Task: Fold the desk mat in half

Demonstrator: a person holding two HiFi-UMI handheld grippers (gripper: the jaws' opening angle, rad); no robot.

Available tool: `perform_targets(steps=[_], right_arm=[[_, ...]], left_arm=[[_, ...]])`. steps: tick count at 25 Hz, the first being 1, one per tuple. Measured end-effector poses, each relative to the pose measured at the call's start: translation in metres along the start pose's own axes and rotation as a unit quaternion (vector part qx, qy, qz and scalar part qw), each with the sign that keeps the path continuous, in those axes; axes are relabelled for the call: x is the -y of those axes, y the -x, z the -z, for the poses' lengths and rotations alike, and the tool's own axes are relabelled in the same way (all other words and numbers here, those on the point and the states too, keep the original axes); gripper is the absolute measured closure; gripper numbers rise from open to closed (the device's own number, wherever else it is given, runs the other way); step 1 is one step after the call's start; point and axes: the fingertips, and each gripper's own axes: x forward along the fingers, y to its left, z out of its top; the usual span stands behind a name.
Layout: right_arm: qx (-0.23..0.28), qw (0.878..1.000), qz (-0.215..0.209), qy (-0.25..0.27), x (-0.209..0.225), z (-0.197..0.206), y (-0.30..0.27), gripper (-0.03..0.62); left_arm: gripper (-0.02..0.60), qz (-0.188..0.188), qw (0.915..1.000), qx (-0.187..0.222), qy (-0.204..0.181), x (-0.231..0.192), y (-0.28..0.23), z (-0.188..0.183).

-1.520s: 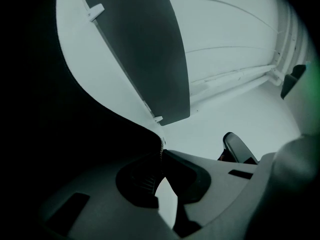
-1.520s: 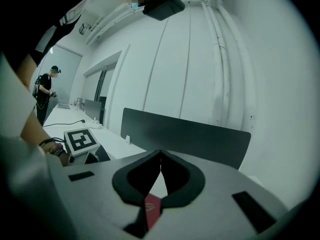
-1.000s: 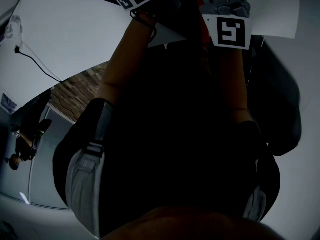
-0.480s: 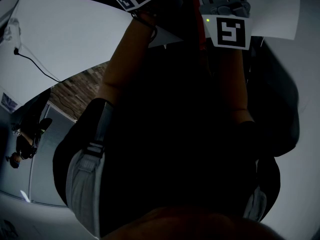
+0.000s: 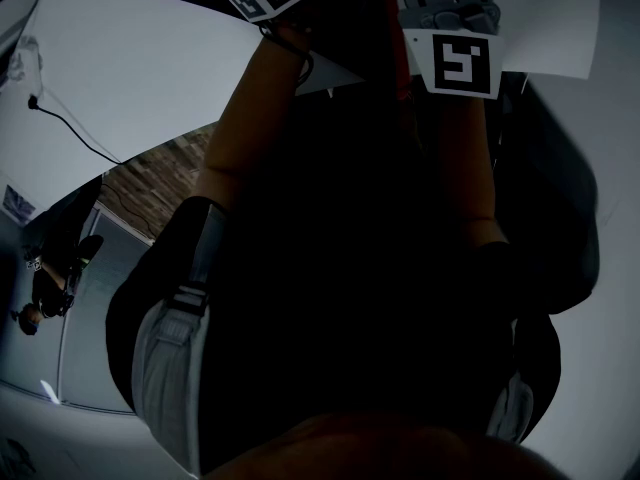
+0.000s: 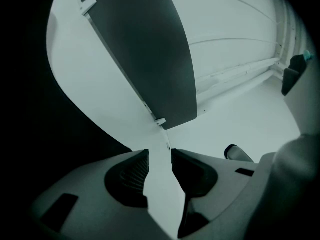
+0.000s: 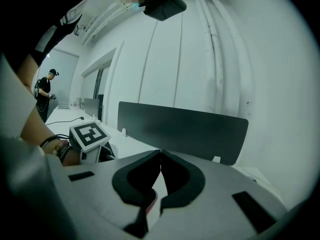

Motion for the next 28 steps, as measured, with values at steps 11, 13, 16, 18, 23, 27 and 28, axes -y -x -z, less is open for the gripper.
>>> perform_targets(steps=[11, 13, 16, 18, 23, 27, 28], right_arm=[[0.013, 1.000, -0.002, 0.006, 0.001, -0.011, -0.001, 0.565], [0.015, 1.000, -0.004, 0.005, 0.000, -0.013, -0.002, 0.565], [0.018, 1.000, -0.008, 0.008, 0.000, -0.012, -0.003, 0.565], [0.021, 1.000, -0.011, 0.010, 0.001, -0.012, -0.004, 0.565], [0.020, 1.000, -0.018, 0.009, 0.000, -0.013, -0.005, 0.565], [0.022, 0.999, -0.026, 0.011, 0.001, -0.019, -0.004, 0.565], [0.025, 0.999, -0.027, 0.013, 0.002, -0.022, -0.004, 0.565]], left_arm=[[0.434, 0.004, 0.9998, -0.001, -0.020, 0.012, 0.006, -0.004], [0.436, 0.005, 0.9998, 0.001, -0.018, 0.012, 0.007, -0.006], [0.434, 0.002, 0.9998, 0.006, -0.019, 0.011, 0.007, -0.006], [0.434, 0.001, 0.9997, 0.009, -0.020, 0.010, 0.007, -0.007], [0.434, -0.007, 0.9996, 0.016, -0.022, 0.011, 0.010, -0.010], [0.434, -0.008, 0.9996, 0.022, -0.015, 0.017, 0.013, -0.013], [0.434, -0.008, 0.9996, 0.024, -0.016, 0.019, 0.014, -0.014]])
